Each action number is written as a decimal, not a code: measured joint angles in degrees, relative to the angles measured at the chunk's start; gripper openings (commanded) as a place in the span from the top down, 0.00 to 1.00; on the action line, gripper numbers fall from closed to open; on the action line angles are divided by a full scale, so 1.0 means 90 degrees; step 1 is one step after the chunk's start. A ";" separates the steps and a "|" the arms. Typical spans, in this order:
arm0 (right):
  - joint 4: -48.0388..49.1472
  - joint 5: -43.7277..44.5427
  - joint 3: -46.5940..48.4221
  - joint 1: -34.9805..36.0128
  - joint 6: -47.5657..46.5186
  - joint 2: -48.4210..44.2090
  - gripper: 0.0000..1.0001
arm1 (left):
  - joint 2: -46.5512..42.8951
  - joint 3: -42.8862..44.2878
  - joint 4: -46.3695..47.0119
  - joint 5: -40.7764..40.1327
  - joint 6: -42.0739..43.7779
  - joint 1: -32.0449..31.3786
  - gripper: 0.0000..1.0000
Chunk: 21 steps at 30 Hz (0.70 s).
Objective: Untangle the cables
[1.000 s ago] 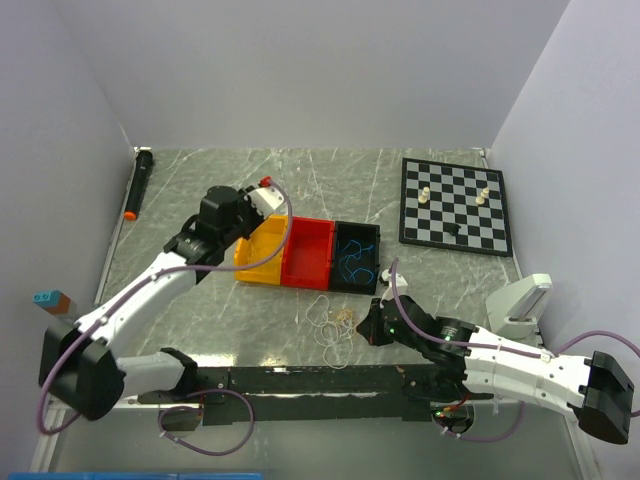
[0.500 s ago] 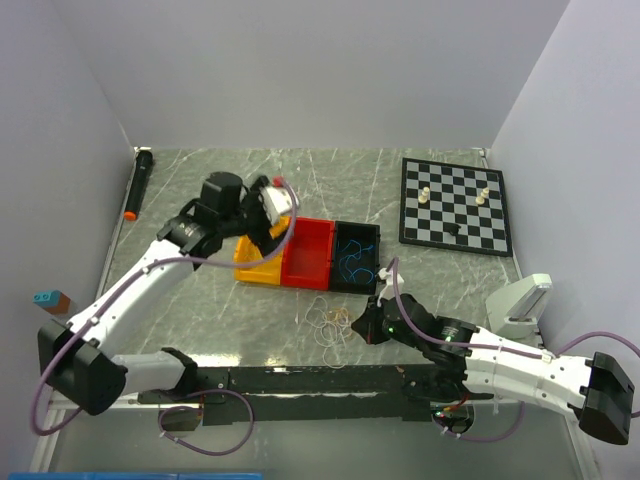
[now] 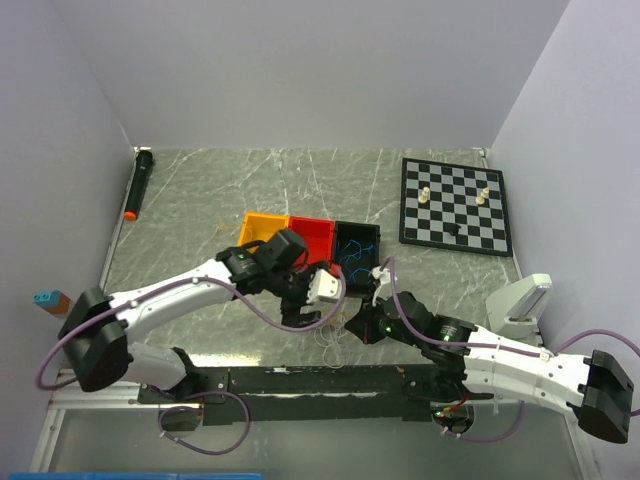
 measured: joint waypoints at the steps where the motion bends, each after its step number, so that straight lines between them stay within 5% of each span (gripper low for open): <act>1: 0.0017 -0.0010 0.0000 0.0000 -0.0010 0.0005 1.00 | 0.0138 -0.0070 0.0015 0.0019 0.0000 -0.0058 0.23; 8: 0.0197 -0.0148 0.0000 0.0000 -0.0078 0.0070 1.00 | 0.0699 -0.0131 0.0510 0.0117 -0.0340 -0.0199 0.48; 21: 0.0406 -0.0255 -0.0015 0.0000 -0.0148 0.0049 1.00 | 0.1338 -0.0058 0.0831 0.0102 -0.0529 -0.0262 0.66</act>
